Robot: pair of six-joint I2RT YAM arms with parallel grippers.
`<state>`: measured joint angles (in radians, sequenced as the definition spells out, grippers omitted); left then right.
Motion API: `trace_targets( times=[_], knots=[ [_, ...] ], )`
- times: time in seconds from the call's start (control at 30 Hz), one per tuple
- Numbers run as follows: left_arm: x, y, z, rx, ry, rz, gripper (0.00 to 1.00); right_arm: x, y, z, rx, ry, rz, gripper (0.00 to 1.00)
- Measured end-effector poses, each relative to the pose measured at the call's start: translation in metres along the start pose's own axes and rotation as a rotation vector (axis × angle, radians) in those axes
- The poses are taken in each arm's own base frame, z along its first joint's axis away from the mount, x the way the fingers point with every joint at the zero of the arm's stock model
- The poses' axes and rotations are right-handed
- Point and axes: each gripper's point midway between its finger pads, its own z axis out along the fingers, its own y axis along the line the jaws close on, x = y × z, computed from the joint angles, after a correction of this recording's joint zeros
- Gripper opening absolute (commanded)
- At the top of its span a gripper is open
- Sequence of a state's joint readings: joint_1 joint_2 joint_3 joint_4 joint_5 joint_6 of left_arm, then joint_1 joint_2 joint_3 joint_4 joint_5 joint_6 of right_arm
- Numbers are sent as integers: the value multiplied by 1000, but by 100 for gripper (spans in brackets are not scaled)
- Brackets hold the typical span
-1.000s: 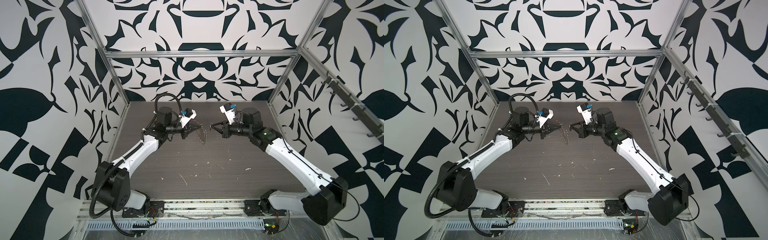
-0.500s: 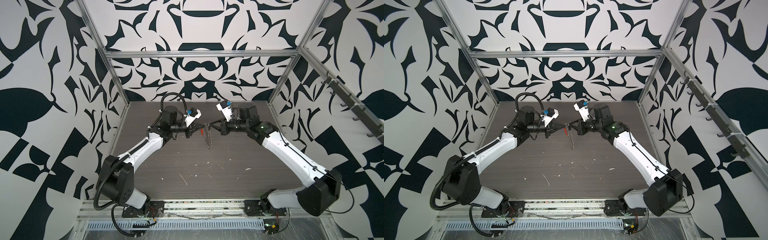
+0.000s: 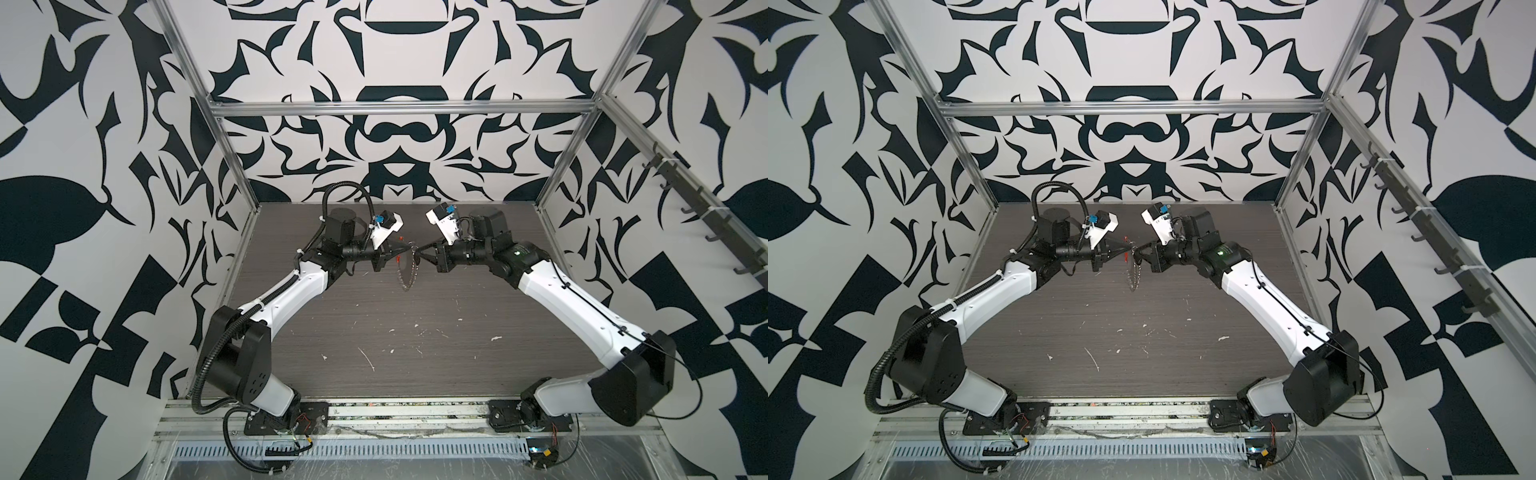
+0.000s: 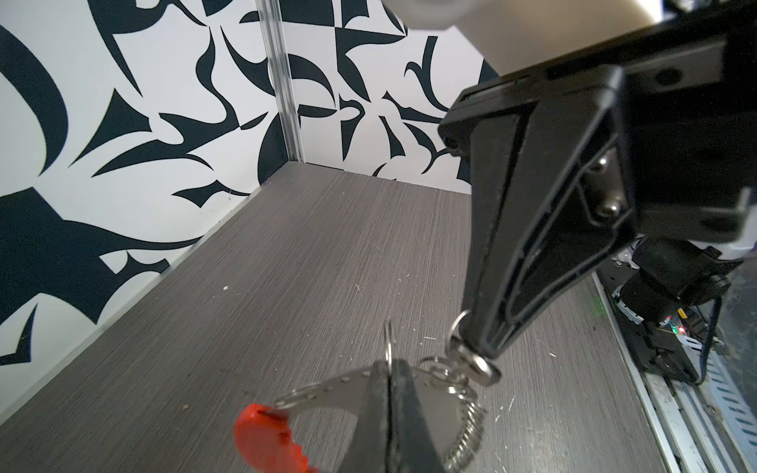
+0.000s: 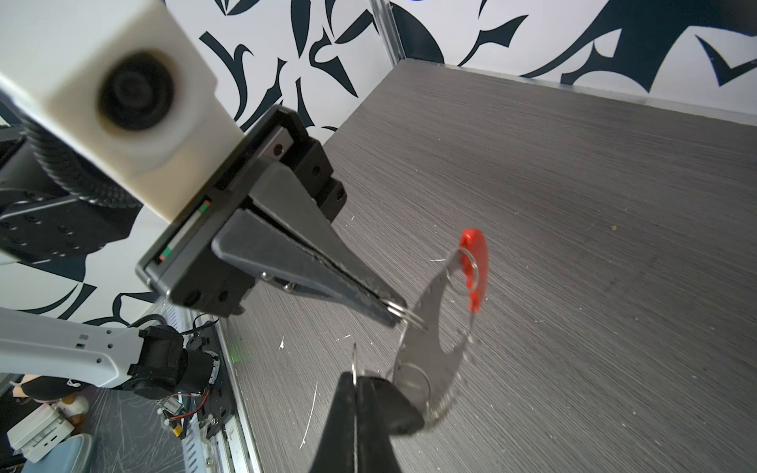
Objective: Put the keys on the keyring
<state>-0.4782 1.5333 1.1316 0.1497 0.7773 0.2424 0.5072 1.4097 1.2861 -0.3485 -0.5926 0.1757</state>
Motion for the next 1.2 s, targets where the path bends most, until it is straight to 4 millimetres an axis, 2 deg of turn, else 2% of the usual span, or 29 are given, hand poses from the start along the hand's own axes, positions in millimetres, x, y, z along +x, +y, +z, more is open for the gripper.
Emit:
trace_targets(
  times=[0.43,0.8,0.97,1.2],
  knots=[
    [0,1,-1,-4,-1,3,0,-4,-12,11,44,6,-12,0],
    [0,4,-1,-18,2,3,0,-4,-20,11,90,2,-13,0],
    [1,4,0,-17,14,-11,0,-10,-22,4,124,-21,-33,0],
    [-11,12,2,-28,38,-17,0,-22,-33,-10,247,-34,-72,0]
  ],
)
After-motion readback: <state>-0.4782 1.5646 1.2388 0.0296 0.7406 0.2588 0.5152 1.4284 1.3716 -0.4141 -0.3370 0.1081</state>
